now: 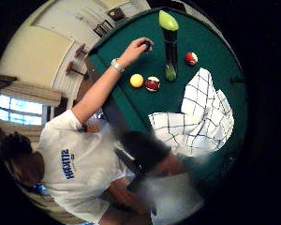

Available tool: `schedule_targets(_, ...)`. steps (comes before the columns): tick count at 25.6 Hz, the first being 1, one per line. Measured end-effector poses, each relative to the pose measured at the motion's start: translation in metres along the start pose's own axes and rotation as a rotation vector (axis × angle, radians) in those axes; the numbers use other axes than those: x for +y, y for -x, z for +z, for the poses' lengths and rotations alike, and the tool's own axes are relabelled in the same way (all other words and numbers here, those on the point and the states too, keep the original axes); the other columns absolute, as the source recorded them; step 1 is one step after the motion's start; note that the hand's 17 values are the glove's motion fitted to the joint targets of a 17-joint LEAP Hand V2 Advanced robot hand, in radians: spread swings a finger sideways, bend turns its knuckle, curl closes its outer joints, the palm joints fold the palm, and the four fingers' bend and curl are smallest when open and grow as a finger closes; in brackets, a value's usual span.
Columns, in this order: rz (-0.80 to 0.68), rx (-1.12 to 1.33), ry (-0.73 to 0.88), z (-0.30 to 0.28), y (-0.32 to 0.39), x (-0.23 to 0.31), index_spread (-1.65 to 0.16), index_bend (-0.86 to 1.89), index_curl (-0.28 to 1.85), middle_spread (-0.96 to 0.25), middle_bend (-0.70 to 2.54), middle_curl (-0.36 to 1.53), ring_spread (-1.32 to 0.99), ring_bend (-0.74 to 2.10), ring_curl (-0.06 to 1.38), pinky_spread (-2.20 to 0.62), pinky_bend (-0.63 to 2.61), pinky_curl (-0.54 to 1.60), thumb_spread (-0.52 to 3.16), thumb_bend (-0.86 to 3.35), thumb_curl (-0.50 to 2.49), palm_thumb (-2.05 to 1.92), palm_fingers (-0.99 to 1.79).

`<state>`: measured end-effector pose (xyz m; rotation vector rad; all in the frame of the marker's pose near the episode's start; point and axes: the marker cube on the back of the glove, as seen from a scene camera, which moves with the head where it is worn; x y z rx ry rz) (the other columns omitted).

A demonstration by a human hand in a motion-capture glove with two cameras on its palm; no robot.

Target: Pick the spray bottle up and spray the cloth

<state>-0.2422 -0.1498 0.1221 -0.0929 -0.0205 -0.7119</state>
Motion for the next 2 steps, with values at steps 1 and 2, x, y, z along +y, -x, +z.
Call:
schedule_targets(1,0.001,0.000,0.000,0.0002,0.0001,0.0000,-0.44,0.13,0.23,-0.17,0.20,0.35,-0.19,0.37,0.31,0.20,0.44,0.36,0.90,-0.03,0.35,0.30,0.15)
schedule_targets(2,0.001,0.001,0.000,0.0003,0.0002,0.0001,-0.44,0.13,0.23,-0.17,0.20,0.35,-0.19,0.37,0.31,0.20,0.44,0.36,0.90,-0.03,0.35,0.30,0.15)
